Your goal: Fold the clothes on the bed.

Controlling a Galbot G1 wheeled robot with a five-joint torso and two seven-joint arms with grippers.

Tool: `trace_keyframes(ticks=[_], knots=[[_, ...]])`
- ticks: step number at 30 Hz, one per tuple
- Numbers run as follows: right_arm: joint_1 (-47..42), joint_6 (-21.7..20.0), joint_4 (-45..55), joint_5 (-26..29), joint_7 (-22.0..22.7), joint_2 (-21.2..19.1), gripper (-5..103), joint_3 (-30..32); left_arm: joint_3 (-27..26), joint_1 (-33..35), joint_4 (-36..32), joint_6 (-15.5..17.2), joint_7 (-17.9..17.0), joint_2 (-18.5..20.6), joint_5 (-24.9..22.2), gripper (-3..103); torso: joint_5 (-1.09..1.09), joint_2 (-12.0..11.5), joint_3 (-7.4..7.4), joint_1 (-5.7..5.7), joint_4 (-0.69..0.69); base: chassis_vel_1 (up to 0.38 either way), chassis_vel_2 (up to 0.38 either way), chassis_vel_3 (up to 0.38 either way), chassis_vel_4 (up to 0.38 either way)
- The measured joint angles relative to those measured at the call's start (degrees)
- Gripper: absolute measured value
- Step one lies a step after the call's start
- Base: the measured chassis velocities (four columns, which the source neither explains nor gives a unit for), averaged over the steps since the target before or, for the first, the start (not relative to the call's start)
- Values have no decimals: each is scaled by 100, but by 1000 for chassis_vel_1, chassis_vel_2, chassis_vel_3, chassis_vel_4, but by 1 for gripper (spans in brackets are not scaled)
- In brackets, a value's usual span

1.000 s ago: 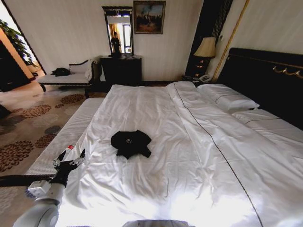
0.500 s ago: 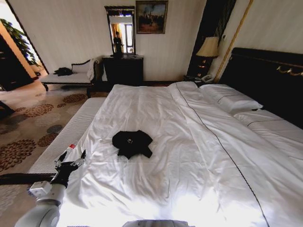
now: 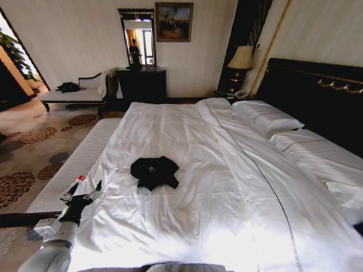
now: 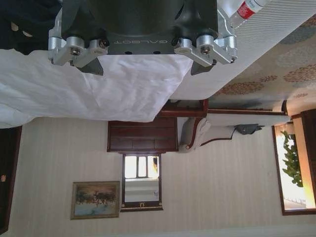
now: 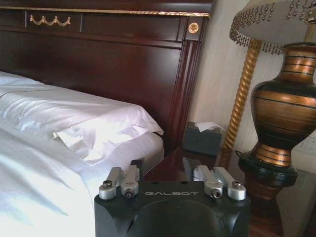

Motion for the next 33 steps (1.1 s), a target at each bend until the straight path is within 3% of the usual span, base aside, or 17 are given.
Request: trace_keyframes(ticks=[3, 6, 13, 24, 33], knots=[[-7, 5, 70, 43, -21, 3, 62, 10, -13, 27, -3, -11, 4, 0, -1, 99, 0, 0, 0, 1, 0, 0, 0, 0, 0], [-18, 18, 154, 90, -60, 3, 68, 13, -18, 29, -39, -11, 4, 1, -1, 99, 2, 0, 0, 0, 1, 0, 0, 0, 0], [-189, 651, 708, 91, -620, 118, 98, -131, -8, 60, -68, -12, 3, -32, 22, 99, 2, -1, 0, 1, 1, 0, 0, 0, 0], [-464, 73, 2691, 149, -381, 602, 100, -703, -31, 90, -83, -25, 6, -46, 23, 99, 1, -1, 0, 2, 2, 0, 0, 0, 0], [-554, 42, 3374, 47, -460, 774, 100, -1119, -77, 130, -123, -20, 2, 9, 21, 99, 1, -2, 0, 2, 2, 0, 0, 0, 0]])
